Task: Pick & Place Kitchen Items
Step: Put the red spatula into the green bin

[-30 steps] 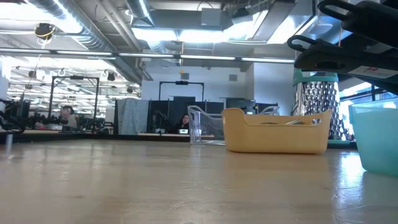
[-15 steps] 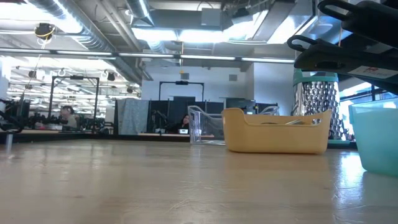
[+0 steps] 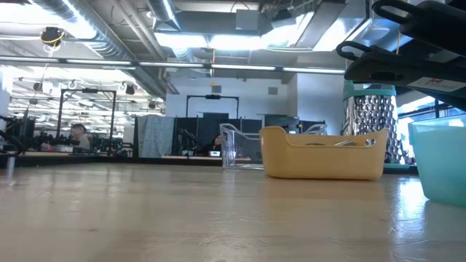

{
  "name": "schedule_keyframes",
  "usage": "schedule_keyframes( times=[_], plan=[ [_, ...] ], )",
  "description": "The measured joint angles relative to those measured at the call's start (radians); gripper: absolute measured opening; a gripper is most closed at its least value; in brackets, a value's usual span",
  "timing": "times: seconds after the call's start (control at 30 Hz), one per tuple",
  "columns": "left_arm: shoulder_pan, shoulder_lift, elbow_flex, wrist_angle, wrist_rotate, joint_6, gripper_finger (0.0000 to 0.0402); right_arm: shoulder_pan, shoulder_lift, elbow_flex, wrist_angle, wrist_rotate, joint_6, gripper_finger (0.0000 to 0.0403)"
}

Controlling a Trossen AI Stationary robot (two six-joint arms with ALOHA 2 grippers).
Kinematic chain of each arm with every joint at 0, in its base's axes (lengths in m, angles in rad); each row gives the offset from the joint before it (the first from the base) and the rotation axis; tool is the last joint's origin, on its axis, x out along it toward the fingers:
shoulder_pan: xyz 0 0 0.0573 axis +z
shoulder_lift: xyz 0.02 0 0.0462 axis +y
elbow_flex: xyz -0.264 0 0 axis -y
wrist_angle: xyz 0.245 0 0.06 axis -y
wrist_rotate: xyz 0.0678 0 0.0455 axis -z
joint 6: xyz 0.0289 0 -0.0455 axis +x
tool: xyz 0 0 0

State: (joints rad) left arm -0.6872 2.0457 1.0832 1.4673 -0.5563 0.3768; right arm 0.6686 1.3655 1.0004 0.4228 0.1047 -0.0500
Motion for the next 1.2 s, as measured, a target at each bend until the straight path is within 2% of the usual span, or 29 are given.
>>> schedule_keyframes(
  times=[0.1, 0.2, 0.33, 0.43, 0.5, 0.6, 0.7, 0.77, 0.9, 1.2],
  plan=[
    [0.049, 0.001, 0.005, 0.054, 0.02, 0.071, 0.0067, 0.011, 0.0, 0.0, 0.011, 0.017, -0.01, 0.0007],
    [0.121, -0.001, 0.065, 0.07, 0.158, 0.068, 0.0075, 0.016, 0.0, 0.0, -0.005, 0.065, -0.01, 0.0007],
    [0.188, -0.002, 0.175, -0.094, 0.262, 0.031, 0.0099, 0.016, 0.0, 0.0, -0.029, 0.069, -0.01, 0.0007],
    [0.185, -0.006, 0.252, -0.22, 0.288, 0.081, 0.0128, 0.019, 0.0, 0.0, -0.022, 0.061, -0.01, 0.0007],
    [0.162, -0.006, 0.282, -0.276, 0.244, 0.165, 0.0149, 0.023, 0.0, 0.0, -0.029, 0.057, -0.01, 0.0007],
    [0.112, -0.007, 0.299, -0.311, 0.11, 0.319, 0.0177, 0.032, 0.002, 0.0, -0.064, 0.072, -0.01, 0.0007],
    [0.057, -0.007, 0.299, -0.308, -0.053, 0.525, 0.0196, 0.04, 0.002, 0.0, -0.068, 0.083, -0.01, 0.0007],
    [0.025, -0.007, 0.299, -0.248, -0.112, 0.623, 0.0203, 0.047, 0.002, 0.0, -0.068, 0.105, -0.01, 0.0007],
    [-0.016, -0.008, 0.299, -0.132, -0.119, 0.656, 0.0204, 0.045, 0.004, 0.0, -0.076, 0.128, -0.003, 0.0007],
    [0.022, -0.008, 0.299, -0.138, -0.097, 0.519, 0.0208, -0.007, 0.1, 0.011, -0.033, 0.119, 0.016, 0.0007]
  ],
)
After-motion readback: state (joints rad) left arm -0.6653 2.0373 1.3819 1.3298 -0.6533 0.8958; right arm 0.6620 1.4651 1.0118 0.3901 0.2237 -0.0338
